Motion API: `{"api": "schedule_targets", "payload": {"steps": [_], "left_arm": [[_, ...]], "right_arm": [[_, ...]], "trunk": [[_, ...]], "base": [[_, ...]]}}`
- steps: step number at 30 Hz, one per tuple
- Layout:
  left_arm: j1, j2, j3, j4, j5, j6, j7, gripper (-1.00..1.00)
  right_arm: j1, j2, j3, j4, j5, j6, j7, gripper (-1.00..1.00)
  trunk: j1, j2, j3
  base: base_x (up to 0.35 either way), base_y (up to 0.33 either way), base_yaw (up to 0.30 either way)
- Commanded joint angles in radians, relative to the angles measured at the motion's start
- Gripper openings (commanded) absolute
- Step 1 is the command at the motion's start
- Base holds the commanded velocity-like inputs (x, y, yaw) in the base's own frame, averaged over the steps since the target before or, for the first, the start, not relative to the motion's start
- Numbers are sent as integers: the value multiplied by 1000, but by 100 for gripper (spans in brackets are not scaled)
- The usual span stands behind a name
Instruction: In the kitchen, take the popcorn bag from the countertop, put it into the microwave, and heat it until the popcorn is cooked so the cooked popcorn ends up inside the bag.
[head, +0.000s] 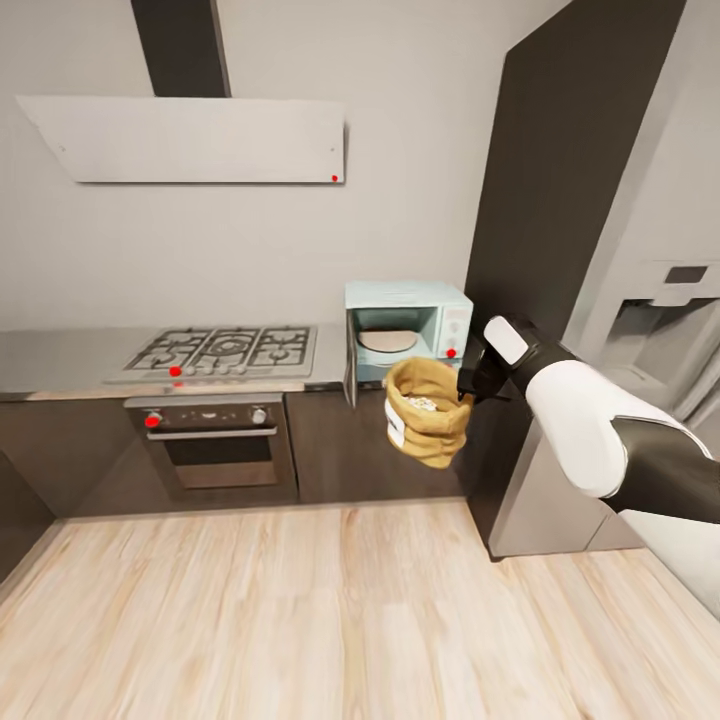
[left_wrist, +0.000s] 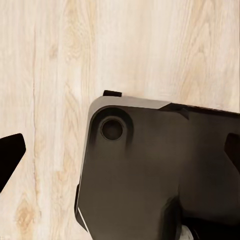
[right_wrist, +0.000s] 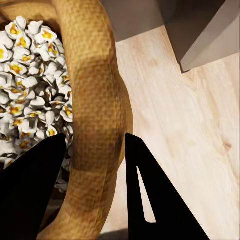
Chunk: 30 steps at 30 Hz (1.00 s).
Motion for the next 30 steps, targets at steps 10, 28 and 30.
{"api": "schedule_targets", "payload": {"steps": [10,28,30], "left_arm": [[-1,0,2,1,1,-3,1,100],[1,-1,0,1,1,-3,1,100],[1,0,0,1,1,-3,1,100]], "right_arm": [[-1,0,-8,-1,-2,2,-9,-100],[-4,-3,-10,-1,-2,2,-8,-100],[-6,-3,-11,-1,-3,2,-8,-100]], "trunk": [[1,-2,-2],[1,-2,-2],[1,-2,-2]], "base": [[346,76,0],[235,0,0],[332,0,0]]}}
